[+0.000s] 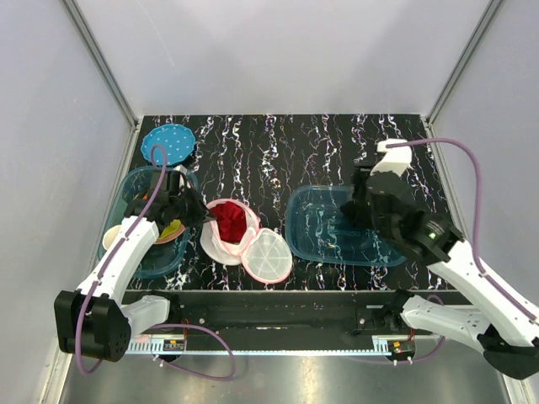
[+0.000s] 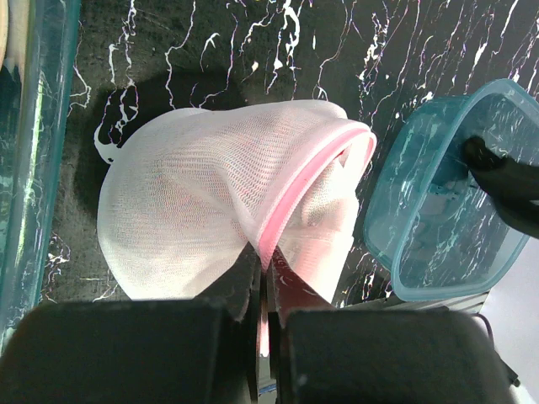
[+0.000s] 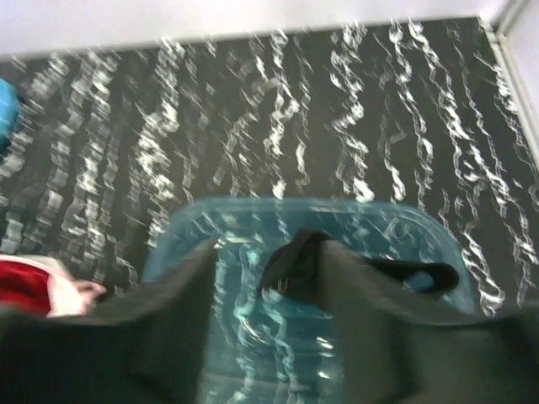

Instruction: Unzip the laundry bag and remove the bra

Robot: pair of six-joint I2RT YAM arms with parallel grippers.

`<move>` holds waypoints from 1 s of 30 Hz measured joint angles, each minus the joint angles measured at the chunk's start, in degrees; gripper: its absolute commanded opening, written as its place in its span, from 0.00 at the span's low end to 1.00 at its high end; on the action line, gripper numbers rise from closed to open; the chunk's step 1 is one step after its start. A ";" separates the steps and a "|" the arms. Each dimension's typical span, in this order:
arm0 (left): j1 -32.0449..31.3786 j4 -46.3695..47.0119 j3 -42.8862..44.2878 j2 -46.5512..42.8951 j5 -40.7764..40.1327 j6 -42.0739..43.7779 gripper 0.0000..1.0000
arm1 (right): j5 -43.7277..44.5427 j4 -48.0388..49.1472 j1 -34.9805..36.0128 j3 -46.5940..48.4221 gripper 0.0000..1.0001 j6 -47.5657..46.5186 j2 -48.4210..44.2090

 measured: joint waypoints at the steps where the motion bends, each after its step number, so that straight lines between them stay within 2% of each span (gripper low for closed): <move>1: 0.00 0.02 0.00 0.00 0.02 0.00 0.00 | -0.15 -1.77 -0.59 -1.36 0.97 0.61 0.74; 3: 0.00 0.00 0.00 0.04 0.04 0.00 0.00 | -0.96 -4.09 -1.07 -1.62 0.97 2.32 3.39; 5: 0.00 0.00 0.00 0.07 0.07 0.00 0.00 | -3.74 -5.35 -1.18 -0.61 0.92 3.85 7.37; 10: 0.00 0.04 -0.02 0.07 0.09 -0.02 0.00 | -15.15 -1.31 -0.76 0.31 0.86 7.82 15.74; 18: 0.00 0.11 -0.04 0.07 0.61 -0.07 0.00 | -28.81 11.10 10.86 9.01 0.80 13.99 41.05; 21: 0.00 0.09 -0.09 -0.04 1.18 -0.07 0.00 | -33.38 14.78 12.37 11.58 0.79 16.55 48.63; 27: 0.00 0.00 -0.09 -0.61 1.22 0.07 0.00 | -37.57 17.84 12.17 17.46 0.79 19.45 59.41; 30: 0.22 0.00 -0.09 -0.74 1.33 0.02 0.00 | -37.62 18.69 11.76 19.98 0.75 20.48 62.93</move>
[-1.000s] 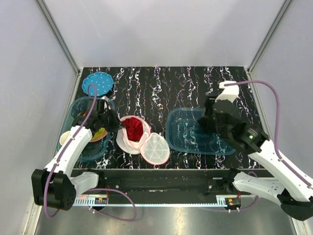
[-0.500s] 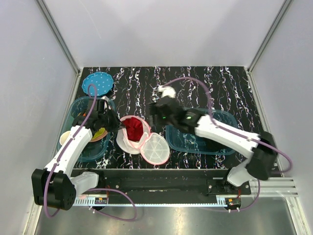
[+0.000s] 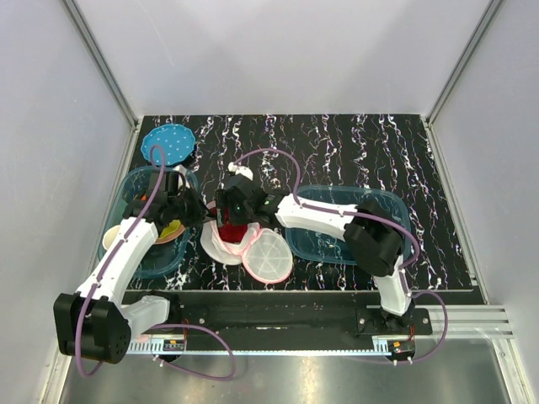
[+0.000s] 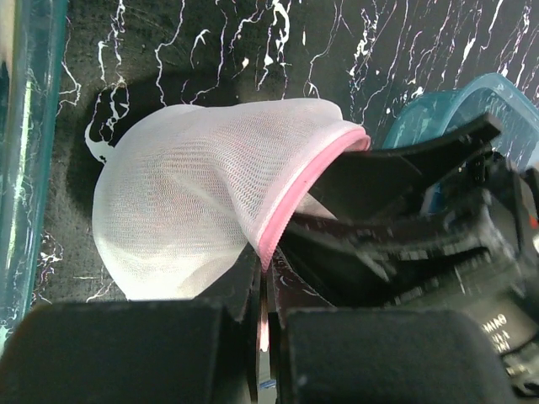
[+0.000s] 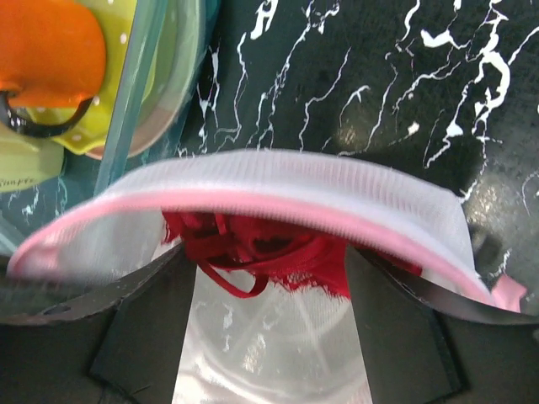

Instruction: Unzip the laundry bag and remove the bra

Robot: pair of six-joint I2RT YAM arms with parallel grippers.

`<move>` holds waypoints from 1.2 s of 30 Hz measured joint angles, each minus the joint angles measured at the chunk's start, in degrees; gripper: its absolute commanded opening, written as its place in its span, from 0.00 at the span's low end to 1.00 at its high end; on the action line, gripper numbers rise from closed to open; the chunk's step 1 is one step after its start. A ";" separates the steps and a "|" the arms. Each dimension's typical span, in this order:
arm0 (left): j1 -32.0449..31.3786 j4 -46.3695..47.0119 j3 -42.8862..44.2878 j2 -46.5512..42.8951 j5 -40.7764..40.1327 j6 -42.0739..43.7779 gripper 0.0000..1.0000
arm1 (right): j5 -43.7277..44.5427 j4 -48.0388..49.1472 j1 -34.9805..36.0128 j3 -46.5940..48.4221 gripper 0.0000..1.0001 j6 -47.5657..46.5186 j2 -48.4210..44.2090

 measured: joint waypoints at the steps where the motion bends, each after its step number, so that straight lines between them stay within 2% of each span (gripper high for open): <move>1: 0.00 -0.02 0.00 -0.02 0.07 0.00 0.00 | 0.00 0.39 -0.22 0.55 0.74 0.44 0.85; 3: 0.00 -0.04 0.00 -0.26 0.26 0.00 0.00 | 0.00 1.31 -0.79 1.22 0.61 1.46 2.32; 4: 0.00 -0.04 0.00 -0.46 0.37 0.02 0.00 | -0.04 1.73 -1.20 1.49 0.52 2.03 3.04; 5: 0.00 -0.07 0.00 -0.63 0.42 0.04 0.00 | -0.24 2.16 -1.70 1.64 0.11 2.64 3.76; 6: 0.00 -0.07 0.00 -0.90 0.44 0.09 0.00 | -0.52 2.75 -2.34 1.79 0.00 3.19 4.48; 10: 0.00 -0.17 0.00 -1.09 0.44 0.33 0.00 | -4.24 3.23 -5.31 1.99 0.00 4.55 6.14; 13: 0.00 -0.17 0.00 -1.11 0.44 0.72 0.00 | -7.65 4.46 -6.34 0.24 0.00 4.39 4.09; 18: 0.00 -0.11 0.00 -1.05 0.42 1.05 0.00 | -11.43 5.33 -5.53 -9.33 0.00 3.15 -11.04; 24: 0.00 1.73 0.00 2.12 0.46 0.94 0.00 | -12.76 6.43 -3.56 -12.22 0.00 2.78 -29.66; 29: 0.00 2.32 0.00 3.67 0.46 0.98 0.00 | -9.92 6.62 -3.48 -12.22 0.00 2.29 -38.73; 36: 0.00 3.04 0.00 3.76 0.46 1.03 0.00 | -1.44 1.81 -5.88 -12.17 0.00 -1.05 -44.17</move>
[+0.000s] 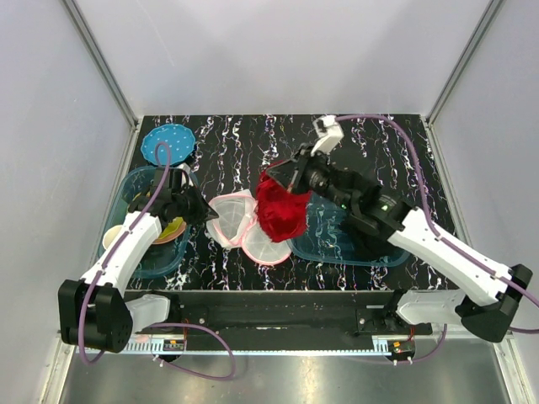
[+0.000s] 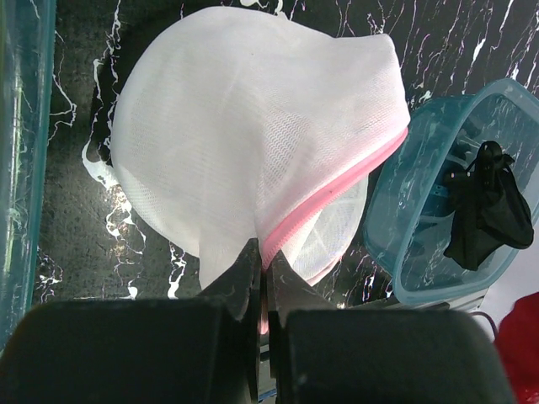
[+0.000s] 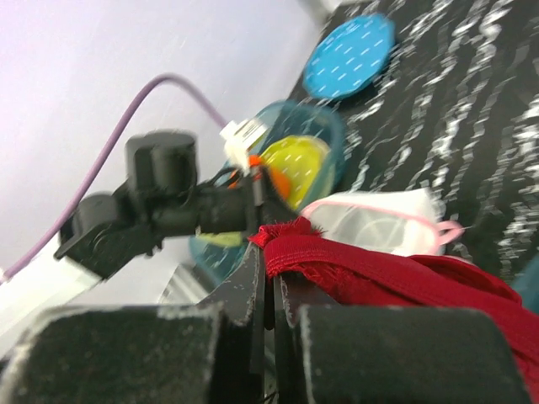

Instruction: Unzip the laundry bag and remove the bra

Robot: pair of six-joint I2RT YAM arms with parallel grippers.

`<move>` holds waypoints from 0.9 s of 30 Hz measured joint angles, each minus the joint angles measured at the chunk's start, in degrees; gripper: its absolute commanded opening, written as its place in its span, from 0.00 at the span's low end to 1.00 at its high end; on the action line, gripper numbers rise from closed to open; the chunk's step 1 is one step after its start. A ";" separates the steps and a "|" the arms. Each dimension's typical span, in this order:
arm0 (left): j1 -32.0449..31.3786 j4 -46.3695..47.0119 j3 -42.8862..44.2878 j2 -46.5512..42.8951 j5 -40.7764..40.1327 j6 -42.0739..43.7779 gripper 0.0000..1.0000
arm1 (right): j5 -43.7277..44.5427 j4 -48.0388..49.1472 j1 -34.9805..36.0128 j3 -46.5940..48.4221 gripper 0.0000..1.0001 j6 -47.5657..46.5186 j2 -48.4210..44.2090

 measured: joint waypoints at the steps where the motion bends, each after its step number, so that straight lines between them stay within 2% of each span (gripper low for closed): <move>1: 0.00 0.11 0.00 0.11 0.00 0.02 0.00 | 1.18 -1.07 -1.31 0.00 0.00 -0.39 -0.98; 7: 0.00 0.20 -0.11 0.17 0.00 0.02 0.00 | 11.67 -6.62 -4.72 -2.03 0.00 -2.25 -8.13; 12: 0.00 0.87 0.07 0.87 0.20 0.02 0.00 | 17.55 -10.71 -8.63 -11.85 0.00 -1.44 -15.23; 13: 0.00 1.01 0.33 1.53 0.28 0.02 0.00 | 18.58 -11.89 -9.27 -14.08 0.03 -1.01 -15.65; 14: 0.00 1.07 0.70 2.16 0.39 0.04 0.00 | 19.37 -12.66 -9.75 -16.00 0.16 -0.55 -15.69; 15: -0.02 1.05 1.49 3.19 0.42 0.33 0.00 | 19.69 -13.16 -10.05 -17.62 0.37 -0.11 -15.26; 16: -0.02 1.07 2.10 3.87 0.39 0.52 0.00 | 19.74 -13.79 -10.51 -19.50 0.71 0.85 -14.36; 17: -0.02 0.74 3.06 4.61 0.31 0.83 0.00 | 19.54 -14.45 -10.93 -21.07 0.85 1.90 -13.20; 20: -0.02 -0.11 8.28 7.76 -0.31 2.45 0.00 | 19.02 -17.77 -11.80 -23.74 0.98 3.80 -8.70; 22: -0.02 -0.46 11.98 10.03 -0.68 3.61 0.01 | 18.75 -19.58 -11.82 -23.78 0.99 4.09 -7.45; 23: -0.02 -0.57 14.29 11.56 -0.83 4.28 0.09 | 18.82 -20.52 -11.82 -23.39 1.00 4.04 -7.48; 24: -0.02 -0.74 16.31 13.00 -1.07 4.94 0.36 | 18.97 -21.38 -11.85 -22.45 1.00 3.93 -7.63; 26: -0.02 -1.33 20.09 15.74 -1.55 6.58 0.63 | 19.56 -22.56 -11.87 -19.85 1.00 3.52 -7.89; 27: -0.02 -1.88 21.79 17.00 -1.66 6.99 0.84 | 19.89 -23.47 -11.87 -17.97 1.00 3.21 -7.98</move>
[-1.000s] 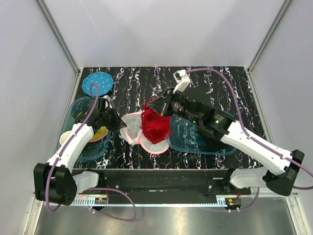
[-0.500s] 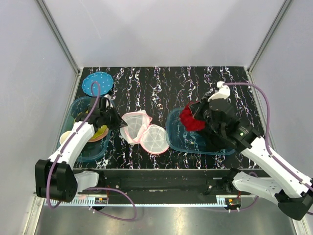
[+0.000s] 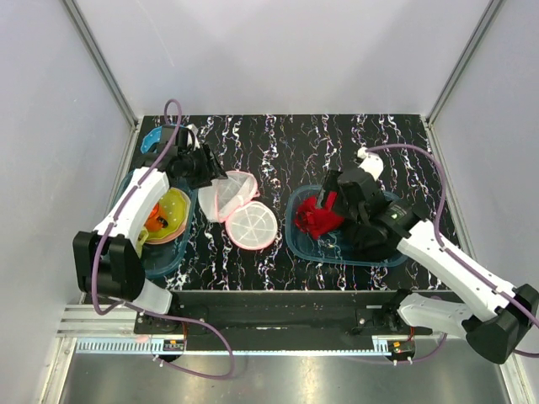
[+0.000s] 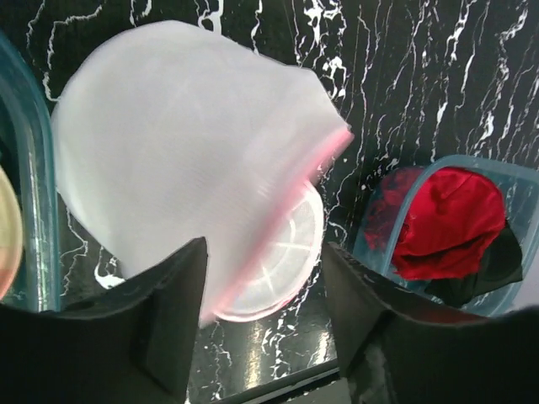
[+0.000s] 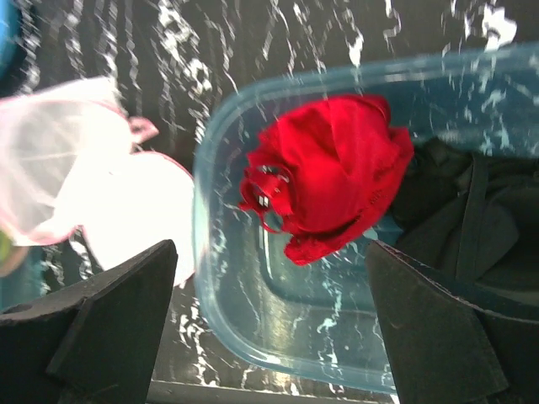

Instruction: Unzip the laundry bag and remove the bra

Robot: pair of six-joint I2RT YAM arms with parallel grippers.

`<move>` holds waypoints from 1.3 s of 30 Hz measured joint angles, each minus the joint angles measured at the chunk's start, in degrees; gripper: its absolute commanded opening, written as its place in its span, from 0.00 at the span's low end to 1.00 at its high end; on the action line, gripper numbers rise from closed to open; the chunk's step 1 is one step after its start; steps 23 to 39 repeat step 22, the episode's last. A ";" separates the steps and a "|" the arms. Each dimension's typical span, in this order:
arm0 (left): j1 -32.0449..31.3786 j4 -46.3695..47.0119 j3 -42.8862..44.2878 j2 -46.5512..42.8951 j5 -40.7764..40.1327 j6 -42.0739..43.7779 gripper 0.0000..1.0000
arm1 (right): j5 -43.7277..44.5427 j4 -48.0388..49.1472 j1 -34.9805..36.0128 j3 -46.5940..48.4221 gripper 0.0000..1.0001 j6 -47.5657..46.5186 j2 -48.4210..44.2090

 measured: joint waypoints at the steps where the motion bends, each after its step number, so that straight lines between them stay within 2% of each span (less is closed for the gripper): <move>1: 0.00 -1.07 1.86 1.22 -0.26 0.50 0.92 | 0.37 -0.57 0.00 2.14 1.00 -0.44 -0.15; 3: 0.00 -2.84 4.46 2.40 -0.87 1.92 0.97 | 1.64 -2.03 0.00 5.90 1.00 -1.07 -0.42; 8: 0.00 -8.72 7.89 -0.87 -3.34 4.92 0.98 | 6.10 -7.32 -0.04 11.65 1.00 -1.27 -0.81; 14: 0.00 -11.52 4.94 -18.29 -7.48 7.02 0.99 | 9.25 -14.01 -0.11 11.91 1.00 0.11 -0.83; 18: 0.00 -11.32 -1.75 -31.06 -10.40 7.43 0.99 | 10.23 -16.33 -0.11 10.60 1.00 1.03 -1.57; 22: 0.00 -11.30 -8.57 -38.16 -13.14 7.48 0.99 | 10.78 -17.62 -0.13 9.29 1.00 1.64 -3.30; 39: 0.00 -11.30 -8.57 -38.16 -13.14 7.48 0.99 | 10.78 -17.62 -0.13 9.29 1.00 1.64 -3.30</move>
